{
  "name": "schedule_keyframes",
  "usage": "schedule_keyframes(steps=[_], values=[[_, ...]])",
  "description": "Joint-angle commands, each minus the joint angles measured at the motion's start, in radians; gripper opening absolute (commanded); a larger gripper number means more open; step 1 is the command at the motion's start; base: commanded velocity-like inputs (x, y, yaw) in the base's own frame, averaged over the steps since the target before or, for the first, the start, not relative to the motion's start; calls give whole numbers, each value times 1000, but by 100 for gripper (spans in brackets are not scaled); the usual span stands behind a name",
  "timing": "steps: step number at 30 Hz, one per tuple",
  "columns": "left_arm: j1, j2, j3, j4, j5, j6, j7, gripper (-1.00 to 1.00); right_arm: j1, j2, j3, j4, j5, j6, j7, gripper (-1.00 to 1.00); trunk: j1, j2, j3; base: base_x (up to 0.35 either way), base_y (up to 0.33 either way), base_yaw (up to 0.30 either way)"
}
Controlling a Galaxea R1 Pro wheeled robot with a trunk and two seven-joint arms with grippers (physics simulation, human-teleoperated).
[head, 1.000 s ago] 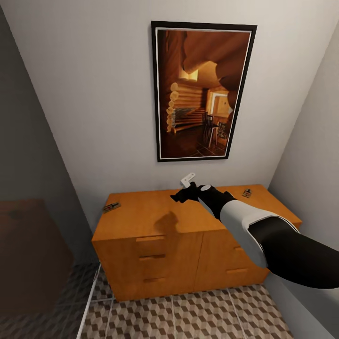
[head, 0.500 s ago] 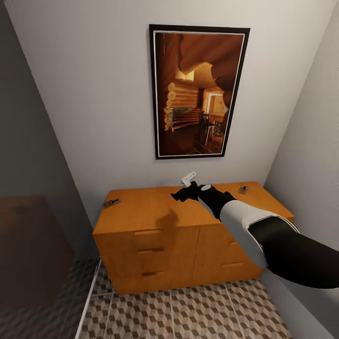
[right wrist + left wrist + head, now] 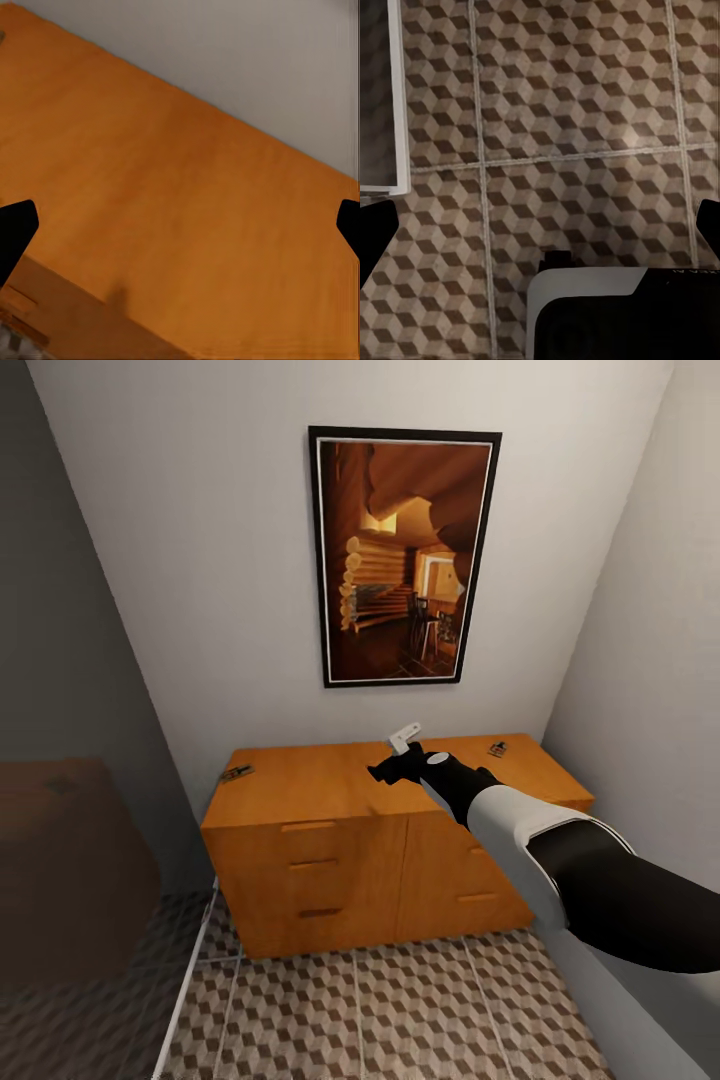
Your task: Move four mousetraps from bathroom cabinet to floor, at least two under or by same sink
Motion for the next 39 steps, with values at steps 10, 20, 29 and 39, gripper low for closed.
schedule_keyframes(steps=[10, 20, 29, 39], values=[[-1, -1, -7, 3, 3, -5, 1, 100, -1, 0, -3, 0, 10, 0, -1, 100, 0, -2, -2, -260, -90, 0], [-1, 0, -7, 3, 3, -5, 1, 100, 7, 0, -3, 0, 10, -1, -1, 100, 0, -2, -2, -260, -89, 0], [-1, 1, -7, 3, 3, -5, 1, 100, 62, 0, -3, -2, 8, -11, -1, 100, 0, -2, -2, -147, -47, 0], [-1, 1, -7, 3, 4, -5, 1, 100, 113, 0, -3, -2, 7, -34, -2, 100, 0, -2, -2, -18, -6, 0]])
